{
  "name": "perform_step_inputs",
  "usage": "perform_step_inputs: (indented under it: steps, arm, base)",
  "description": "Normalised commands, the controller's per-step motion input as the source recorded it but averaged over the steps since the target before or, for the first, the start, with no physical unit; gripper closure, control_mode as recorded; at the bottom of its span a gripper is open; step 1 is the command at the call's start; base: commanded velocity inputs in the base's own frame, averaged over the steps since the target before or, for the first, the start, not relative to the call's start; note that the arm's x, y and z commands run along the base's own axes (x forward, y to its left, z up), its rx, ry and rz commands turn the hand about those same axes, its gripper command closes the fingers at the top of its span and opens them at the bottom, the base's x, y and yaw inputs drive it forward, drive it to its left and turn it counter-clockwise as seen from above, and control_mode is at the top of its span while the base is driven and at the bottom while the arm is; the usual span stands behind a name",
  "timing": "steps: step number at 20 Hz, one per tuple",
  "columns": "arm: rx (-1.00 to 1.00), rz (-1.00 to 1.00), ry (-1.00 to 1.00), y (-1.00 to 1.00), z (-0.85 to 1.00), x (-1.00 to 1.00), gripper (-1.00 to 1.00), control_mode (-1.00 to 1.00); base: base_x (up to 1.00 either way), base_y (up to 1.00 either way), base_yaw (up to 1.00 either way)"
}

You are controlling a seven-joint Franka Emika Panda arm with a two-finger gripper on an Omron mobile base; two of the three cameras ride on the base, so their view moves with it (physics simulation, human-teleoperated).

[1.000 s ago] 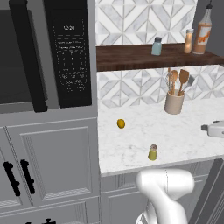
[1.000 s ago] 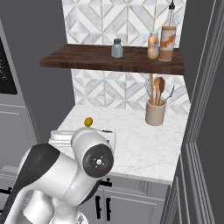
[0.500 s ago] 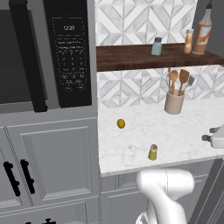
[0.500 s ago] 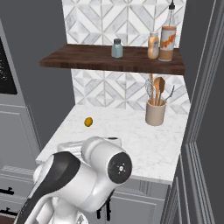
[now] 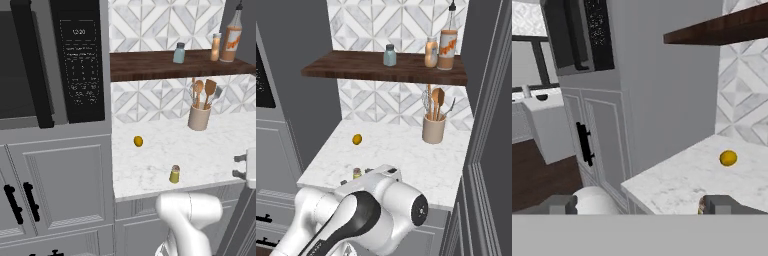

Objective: Put the shaker and condiment bottle from the counter next to their counterparts in the cabinet.

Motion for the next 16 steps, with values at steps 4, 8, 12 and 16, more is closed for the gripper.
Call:
perform_step_inputs:
  steps: [4, 8, 12, 16]
  arm:
    - [-0.03, 0.11, -0.01, 0.36, -0.29, 0.02, -1.00, -1.00]
    - [-0.18, 0.05, -0.11, 0.49, -0.34, 0.09, -1.00, -1.00]
    - [-0.05, 0.03, -0.05, 0.33, -0.15, 0.11, -1.00, -1.00]
    - [-0.01, 0.04, 0.00, 0.15, -0.25, 0.05, -1.00, -1.00]
  base:
    - [0.00, 0.00, 0.00]
    - [0.00, 0.00, 0.00]
    - [0.00, 0.00, 0.00]
    - [0.00, 0.00, 0.00]
